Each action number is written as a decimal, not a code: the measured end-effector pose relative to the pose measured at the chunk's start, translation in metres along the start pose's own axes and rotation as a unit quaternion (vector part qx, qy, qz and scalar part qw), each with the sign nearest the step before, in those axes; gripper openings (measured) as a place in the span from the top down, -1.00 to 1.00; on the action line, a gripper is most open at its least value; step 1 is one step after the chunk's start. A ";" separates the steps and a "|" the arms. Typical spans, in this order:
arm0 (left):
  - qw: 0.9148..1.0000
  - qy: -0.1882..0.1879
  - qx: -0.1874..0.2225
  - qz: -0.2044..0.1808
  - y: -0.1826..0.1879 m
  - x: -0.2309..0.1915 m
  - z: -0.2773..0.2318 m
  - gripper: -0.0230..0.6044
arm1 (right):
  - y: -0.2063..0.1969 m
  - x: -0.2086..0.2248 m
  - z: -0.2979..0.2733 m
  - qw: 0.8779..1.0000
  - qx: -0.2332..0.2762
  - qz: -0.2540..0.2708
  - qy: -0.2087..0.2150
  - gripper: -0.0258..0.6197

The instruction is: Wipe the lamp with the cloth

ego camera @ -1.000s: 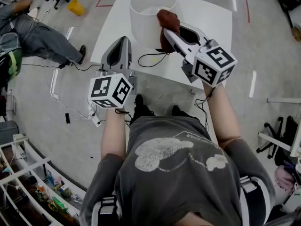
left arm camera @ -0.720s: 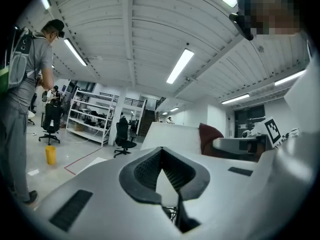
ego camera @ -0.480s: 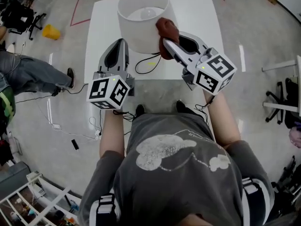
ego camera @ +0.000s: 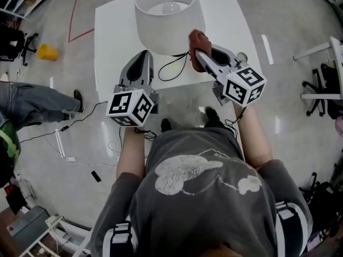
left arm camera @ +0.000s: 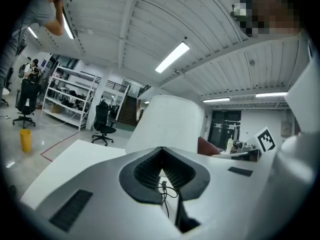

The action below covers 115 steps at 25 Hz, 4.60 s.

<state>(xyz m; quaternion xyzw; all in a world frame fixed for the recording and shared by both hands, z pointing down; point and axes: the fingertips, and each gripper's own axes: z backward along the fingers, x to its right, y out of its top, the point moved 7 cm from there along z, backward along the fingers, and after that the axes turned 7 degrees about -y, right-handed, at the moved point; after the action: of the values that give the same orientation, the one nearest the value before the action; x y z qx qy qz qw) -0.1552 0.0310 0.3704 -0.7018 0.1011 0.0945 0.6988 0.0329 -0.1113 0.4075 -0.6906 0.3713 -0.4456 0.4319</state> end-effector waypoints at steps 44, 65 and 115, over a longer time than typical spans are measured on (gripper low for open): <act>0.997 -0.068 -0.014 -0.017 0.040 -0.037 0.026 0.90 | 0.007 -0.086 -0.034 0.999 0.029 -0.002 -0.024 0.64; 0.977 -0.213 -0.013 0.001 0.068 -0.122 0.032 0.90 | 0.024 -0.151 -0.045 0.980 0.104 0.002 -0.172 0.64; 0.957 -0.287 -0.049 0.001 0.099 -0.192 -0.026 0.90 | 0.073 -0.178 -0.138 0.956 0.144 -0.010 -0.256 0.64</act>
<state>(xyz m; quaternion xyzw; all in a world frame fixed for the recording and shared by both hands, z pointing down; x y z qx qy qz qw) -0.3674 0.0065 0.3280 -0.6786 -0.1082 0.2973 0.6629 -0.1636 -0.0132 0.3192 -0.7157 0.1740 -0.3069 0.6028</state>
